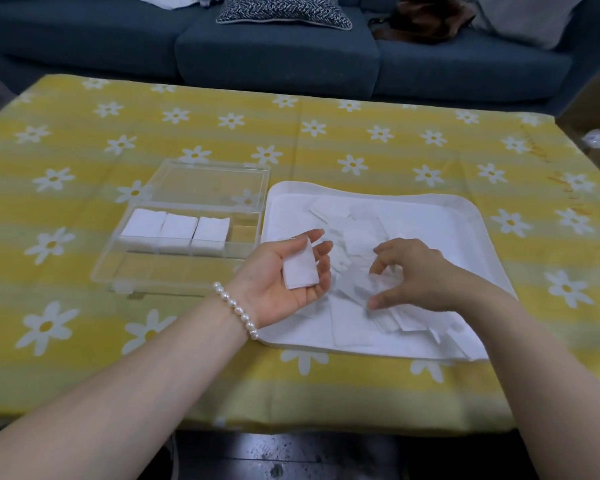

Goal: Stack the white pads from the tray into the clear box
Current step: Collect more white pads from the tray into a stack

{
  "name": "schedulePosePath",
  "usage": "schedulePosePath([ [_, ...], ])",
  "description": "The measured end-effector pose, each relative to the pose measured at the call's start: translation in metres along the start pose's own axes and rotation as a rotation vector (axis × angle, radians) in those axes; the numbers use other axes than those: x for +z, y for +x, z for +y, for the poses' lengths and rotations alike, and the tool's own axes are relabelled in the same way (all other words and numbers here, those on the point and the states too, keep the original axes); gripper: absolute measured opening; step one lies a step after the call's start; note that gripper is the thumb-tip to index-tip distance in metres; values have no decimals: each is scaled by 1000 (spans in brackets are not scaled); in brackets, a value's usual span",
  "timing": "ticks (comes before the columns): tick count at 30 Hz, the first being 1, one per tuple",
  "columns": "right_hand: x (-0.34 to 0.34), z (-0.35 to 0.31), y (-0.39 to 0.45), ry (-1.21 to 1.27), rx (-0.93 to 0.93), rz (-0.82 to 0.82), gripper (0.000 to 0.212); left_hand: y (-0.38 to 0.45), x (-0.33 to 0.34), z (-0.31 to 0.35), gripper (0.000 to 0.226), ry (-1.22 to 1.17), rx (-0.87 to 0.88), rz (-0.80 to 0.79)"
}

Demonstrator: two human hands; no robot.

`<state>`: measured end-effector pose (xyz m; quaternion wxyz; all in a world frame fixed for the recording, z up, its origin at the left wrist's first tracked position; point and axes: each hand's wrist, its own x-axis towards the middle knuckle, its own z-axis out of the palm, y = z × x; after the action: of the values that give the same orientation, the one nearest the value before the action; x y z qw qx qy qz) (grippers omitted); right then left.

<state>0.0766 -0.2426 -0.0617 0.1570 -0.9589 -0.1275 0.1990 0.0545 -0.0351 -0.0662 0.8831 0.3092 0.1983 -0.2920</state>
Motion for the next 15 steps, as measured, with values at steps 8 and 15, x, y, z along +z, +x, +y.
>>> schedulePosePath([
  [8,2,3,3,78,84,-148,36,1,0,-1,17,9,-4,12],
  [15,3,3,9,10,33,-84,6,0,0,1,17,-6,12,12],
])
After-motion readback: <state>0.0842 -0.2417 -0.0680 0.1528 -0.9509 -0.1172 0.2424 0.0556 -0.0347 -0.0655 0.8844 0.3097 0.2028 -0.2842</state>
